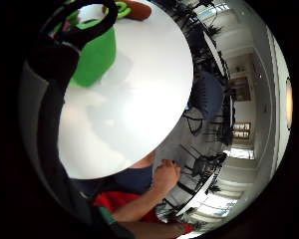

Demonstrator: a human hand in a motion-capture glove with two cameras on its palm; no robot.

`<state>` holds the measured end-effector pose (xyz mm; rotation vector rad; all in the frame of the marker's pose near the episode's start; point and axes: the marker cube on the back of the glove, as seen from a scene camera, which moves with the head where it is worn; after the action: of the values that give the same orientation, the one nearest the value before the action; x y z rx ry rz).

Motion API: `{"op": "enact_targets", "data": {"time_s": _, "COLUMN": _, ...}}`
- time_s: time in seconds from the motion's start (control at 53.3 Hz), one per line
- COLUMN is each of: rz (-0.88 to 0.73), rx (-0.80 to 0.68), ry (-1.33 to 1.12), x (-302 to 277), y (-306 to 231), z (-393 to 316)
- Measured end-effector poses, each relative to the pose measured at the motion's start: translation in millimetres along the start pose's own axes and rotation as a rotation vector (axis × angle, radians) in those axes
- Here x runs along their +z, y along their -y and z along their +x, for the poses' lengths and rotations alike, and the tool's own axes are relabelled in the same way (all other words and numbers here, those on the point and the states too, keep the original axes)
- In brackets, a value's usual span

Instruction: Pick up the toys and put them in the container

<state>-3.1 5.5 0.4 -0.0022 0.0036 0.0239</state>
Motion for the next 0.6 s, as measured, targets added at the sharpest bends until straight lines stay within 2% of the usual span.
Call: {"op": "enact_targets", "data": {"time_s": 0.6, "rz": 0.024, "rx": 0.002, "ry": 0.068, "x": -8.4, "y": -16.8, "z": 8.9}}
